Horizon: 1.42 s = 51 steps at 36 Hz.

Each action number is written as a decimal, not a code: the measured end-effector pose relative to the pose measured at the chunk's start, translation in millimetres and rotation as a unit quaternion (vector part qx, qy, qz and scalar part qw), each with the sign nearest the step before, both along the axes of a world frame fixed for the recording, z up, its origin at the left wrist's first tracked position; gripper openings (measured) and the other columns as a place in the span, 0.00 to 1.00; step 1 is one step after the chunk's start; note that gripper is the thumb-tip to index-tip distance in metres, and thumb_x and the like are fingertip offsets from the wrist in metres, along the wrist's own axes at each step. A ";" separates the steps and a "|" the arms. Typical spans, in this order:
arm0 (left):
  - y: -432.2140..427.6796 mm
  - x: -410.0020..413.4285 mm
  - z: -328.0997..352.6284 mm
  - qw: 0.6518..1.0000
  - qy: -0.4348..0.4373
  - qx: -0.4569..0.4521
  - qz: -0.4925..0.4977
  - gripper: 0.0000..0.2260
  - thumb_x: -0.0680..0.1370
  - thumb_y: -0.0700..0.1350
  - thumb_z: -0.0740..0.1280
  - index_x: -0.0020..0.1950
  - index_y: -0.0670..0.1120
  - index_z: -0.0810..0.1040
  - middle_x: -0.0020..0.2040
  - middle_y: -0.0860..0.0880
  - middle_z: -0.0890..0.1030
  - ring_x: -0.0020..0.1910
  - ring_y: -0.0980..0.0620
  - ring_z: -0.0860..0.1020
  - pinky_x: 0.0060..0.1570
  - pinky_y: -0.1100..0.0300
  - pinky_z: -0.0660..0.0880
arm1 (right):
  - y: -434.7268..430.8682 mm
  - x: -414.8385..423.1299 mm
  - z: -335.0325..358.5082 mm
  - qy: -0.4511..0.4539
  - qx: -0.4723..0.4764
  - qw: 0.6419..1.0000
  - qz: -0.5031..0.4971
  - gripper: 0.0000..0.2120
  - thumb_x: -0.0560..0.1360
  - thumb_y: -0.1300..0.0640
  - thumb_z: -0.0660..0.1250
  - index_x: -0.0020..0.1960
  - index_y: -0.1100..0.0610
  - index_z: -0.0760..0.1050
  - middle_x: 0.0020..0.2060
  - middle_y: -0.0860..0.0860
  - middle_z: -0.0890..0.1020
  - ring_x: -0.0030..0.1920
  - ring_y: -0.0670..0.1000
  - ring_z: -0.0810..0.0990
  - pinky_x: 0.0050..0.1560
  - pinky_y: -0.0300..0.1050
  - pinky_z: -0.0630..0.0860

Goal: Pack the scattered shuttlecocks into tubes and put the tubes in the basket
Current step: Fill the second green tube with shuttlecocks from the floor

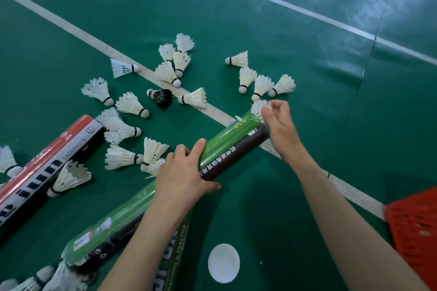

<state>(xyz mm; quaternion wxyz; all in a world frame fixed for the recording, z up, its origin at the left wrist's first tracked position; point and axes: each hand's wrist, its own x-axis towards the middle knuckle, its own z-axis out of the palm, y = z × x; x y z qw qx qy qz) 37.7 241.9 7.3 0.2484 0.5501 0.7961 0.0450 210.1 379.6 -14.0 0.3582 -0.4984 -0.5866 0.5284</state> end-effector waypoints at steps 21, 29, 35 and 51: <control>87.7 19.2 -4.5 0.998 0.054 -0.023 -0.031 0.44 0.64 0.65 0.74 0.74 0.57 0.56 0.59 0.47 0.69 0.60 0.44 0.70 0.53 0.52 0.70 | 86.2 23.6 -29.2 0.038 -0.089 0.993 -0.074 0.17 0.82 0.45 0.54 0.55 0.50 0.78 0.62 0.51 0.78 0.64 0.51 0.74 0.68 0.51 0.67; 108.6 16.8 -13.6 0.992 0.084 -0.079 -0.045 0.44 0.64 0.64 0.74 0.73 0.57 0.56 0.61 0.46 0.68 0.61 0.44 0.69 0.55 0.50 0.70 | 161.4 26.9 -57.4 -0.267 -0.030 0.959 -0.091 0.23 0.77 0.55 0.65 0.71 0.50 0.67 0.76 0.55 0.54 0.75 0.57 0.50 0.74 0.51 0.52; 107.3 23.3 -20.6 0.993 0.072 -0.082 -0.048 0.44 0.64 0.65 0.74 0.73 0.57 0.55 0.61 0.46 0.68 0.61 0.44 0.69 0.55 0.51 0.70 | 188.1 28.0 -64.3 -0.344 -0.032 0.937 -0.055 0.28 0.79 0.54 0.62 0.76 0.46 0.57 0.77 0.54 0.51 0.77 0.56 0.46 0.75 0.55 0.49; 85.4 27.8 -19.9 0.992 0.090 -0.069 -0.062 0.44 0.64 0.65 0.74 0.73 0.57 0.55 0.61 0.46 0.68 0.61 0.44 0.69 0.56 0.50 0.71 | 109.7 49.7 -80.9 -0.204 0.029 0.952 -0.228 0.07 0.77 0.68 0.61 0.46 0.57 0.72 0.51 0.56 0.75 0.46 0.50 0.73 0.48 0.39 0.68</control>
